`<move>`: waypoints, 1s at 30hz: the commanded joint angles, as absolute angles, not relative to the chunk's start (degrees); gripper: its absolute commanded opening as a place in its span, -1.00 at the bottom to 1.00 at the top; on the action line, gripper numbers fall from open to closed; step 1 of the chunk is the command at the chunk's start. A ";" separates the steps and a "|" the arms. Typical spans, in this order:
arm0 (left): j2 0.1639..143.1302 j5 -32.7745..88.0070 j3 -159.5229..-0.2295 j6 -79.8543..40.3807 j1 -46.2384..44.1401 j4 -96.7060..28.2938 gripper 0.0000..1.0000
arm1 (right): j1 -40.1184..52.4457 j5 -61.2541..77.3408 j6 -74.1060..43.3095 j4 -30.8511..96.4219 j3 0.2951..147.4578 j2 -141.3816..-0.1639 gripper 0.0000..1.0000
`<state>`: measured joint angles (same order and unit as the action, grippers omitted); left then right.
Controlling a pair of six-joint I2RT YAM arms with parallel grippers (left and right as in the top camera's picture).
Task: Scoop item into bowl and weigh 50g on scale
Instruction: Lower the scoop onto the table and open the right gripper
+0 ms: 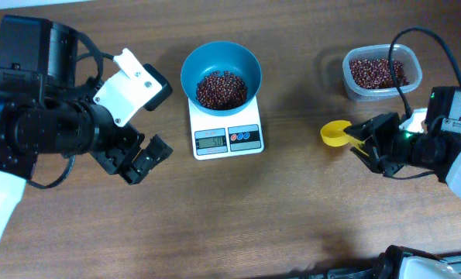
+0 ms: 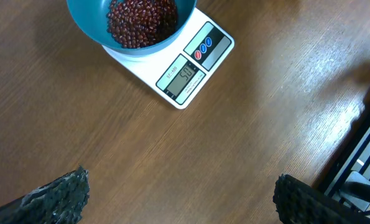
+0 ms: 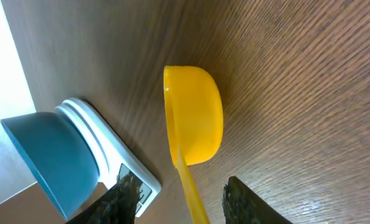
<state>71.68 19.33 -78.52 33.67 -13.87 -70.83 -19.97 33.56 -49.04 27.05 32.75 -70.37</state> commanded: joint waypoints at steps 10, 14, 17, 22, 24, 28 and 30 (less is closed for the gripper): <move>71.48 20.16 -78.56 34.76 -14.00 -70.74 0.98 | -20.27 28.05 -48.27 32.99 32.67 -70.83 0.37; 71.48 20.16 -78.56 34.76 -14.00 -70.74 0.98 | -20.27 26.24 -48.27 34.94 32.67 -70.83 0.53; 71.48 20.16 -78.56 34.76 -14.00 -70.74 0.98 | -20.27 26.26 -48.27 36.14 32.67 -70.83 0.89; 71.48 20.14 -78.56 34.76 -14.11 -70.76 0.98 | -20.27 26.26 -48.27 39.51 32.67 -70.83 0.98; 71.48 20.16 -78.56 34.76 -14.11 -70.76 0.98 | -20.27 25.98 -48.27 40.40 32.67 -70.83 0.98; 71.48 20.16 -78.56 34.76 -14.11 -70.76 0.98 | -20.27 28.56 -48.18 33.08 32.67 -70.83 0.98; 71.48 20.14 -78.56 34.76 -14.11 -70.74 0.98 | -20.27 29.69 -43.75 35.40 32.67 -70.83 0.98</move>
